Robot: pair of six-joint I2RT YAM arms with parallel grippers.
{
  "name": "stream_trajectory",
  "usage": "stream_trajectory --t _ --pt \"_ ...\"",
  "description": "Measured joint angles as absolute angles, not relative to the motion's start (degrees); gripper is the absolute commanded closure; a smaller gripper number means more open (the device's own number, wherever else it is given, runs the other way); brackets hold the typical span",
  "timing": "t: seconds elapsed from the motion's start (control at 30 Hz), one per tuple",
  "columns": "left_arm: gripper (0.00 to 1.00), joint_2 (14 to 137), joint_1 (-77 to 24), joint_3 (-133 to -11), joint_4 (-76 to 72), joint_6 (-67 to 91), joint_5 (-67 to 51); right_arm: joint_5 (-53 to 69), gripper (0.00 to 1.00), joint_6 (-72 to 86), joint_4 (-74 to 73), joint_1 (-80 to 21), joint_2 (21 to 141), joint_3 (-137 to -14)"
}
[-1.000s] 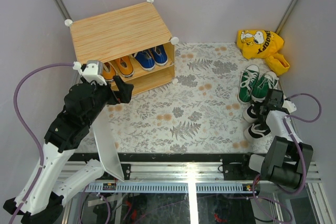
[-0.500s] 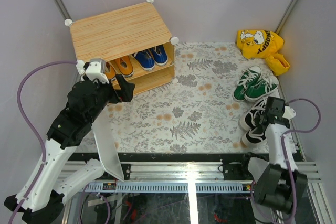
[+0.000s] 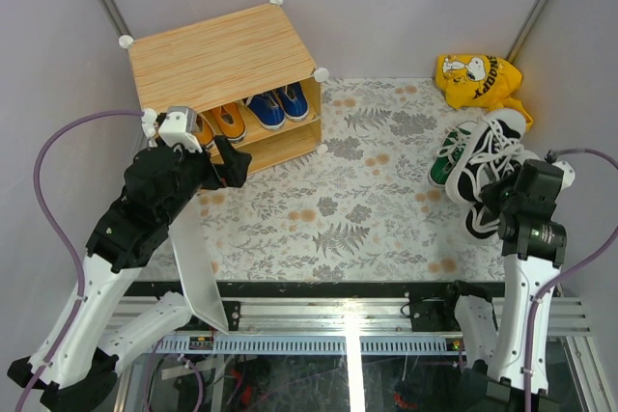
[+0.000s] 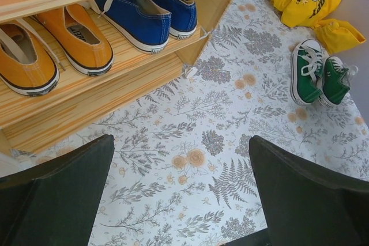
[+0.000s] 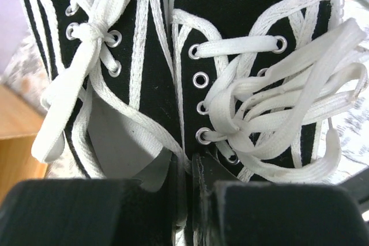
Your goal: Place and organize the shoes in the shoe cabinet
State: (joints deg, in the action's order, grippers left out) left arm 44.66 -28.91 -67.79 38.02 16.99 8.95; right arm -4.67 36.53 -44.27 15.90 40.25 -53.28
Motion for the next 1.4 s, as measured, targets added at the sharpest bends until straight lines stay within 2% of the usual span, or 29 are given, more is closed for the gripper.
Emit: stream_trajectory --t 0.13,0.33,0.47,0.83,0.87,1.0,1.1,1.4 --pt "0.0 44.6 -28.9 -67.8 38.0 17.4 8.8 1.6 1.0 34.9 -42.1 13.3 47.5 -57.9" --pt "0.0 44.2 -28.9 -70.5 38.3 18.4 9.0 -4.0 1.0 30.6 -38.8 -12.5 65.0 -65.1" --pt "0.0 43.3 -28.9 -71.4 38.3 19.3 9.4 -4.6 1.0 30.4 -33.9 -26.4 72.1 -67.0" --pt "0.0 42.6 -28.9 -71.6 40.1 20.8 10.8 -5.5 0.99 33.0 -19.3 -42.6 85.8 -57.6" --pt "0.0 42.6 -28.9 -71.6 40.2 20.9 10.9 -5.5 0.92 32.9 -18.3 -43.7 88.0 -56.5" --pt "0.0 42.6 -28.9 -71.6 40.8 20.9 11.0 -6.4 0.44 32.4 -14.5 -45.4 91.4 -54.4" --pt "0.0 42.6 -28.9 -71.6 40.9 20.9 11.2 -7.7 0.23 32.3 -12.4 -46.1 91.7 -54.4" --pt "0.0 42.6 -28.9 -71.5 40.9 20.9 11.8 -17.1 0.23 34.7 -16.1 -53.5 88.9 -54.9"
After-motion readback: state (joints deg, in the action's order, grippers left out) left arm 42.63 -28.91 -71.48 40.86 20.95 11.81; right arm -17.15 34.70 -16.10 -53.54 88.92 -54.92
